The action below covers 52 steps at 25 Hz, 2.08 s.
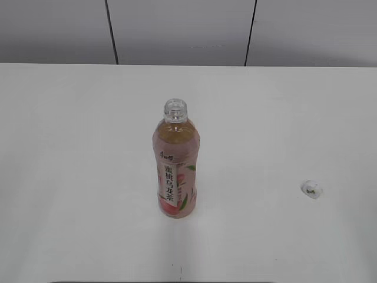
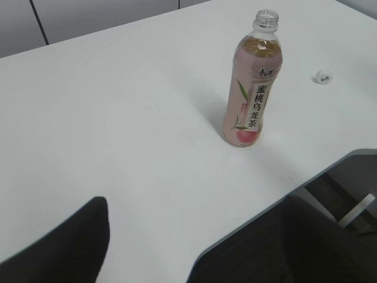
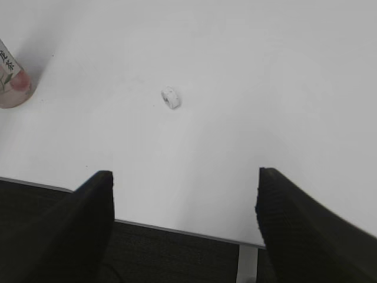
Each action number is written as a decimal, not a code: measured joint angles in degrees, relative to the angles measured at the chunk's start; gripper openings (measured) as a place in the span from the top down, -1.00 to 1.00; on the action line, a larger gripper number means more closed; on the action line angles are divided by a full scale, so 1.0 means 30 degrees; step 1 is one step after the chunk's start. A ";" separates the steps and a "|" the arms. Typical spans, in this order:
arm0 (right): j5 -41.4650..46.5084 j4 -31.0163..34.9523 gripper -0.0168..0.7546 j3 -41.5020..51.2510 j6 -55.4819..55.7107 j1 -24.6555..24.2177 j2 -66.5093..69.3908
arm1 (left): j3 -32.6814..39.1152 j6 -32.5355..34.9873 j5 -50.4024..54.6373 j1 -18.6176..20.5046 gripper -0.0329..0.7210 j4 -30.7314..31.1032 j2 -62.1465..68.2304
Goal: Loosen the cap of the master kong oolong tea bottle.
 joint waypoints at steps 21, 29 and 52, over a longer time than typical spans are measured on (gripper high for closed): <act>0.0000 0.0000 -0.51 0.0007 0.0000 0.0000 0.0000 | 0.0000 0.0000 -0.0089 0.0000 -0.47 0.0321 -0.0060; 0.0000 0.0000 -0.51 0.0007 0.0000 0.0000 0.0000 | 0.0000 0.0000 -0.0089 0.2456 -0.47 0.0321 -0.0060; 0.0022 0.0025 -0.51 0.0007 0.0000 -0.2157 -0.1982 | 0.0000 0.0000 -0.0095 0.9305 -0.35 0.0321 -0.1808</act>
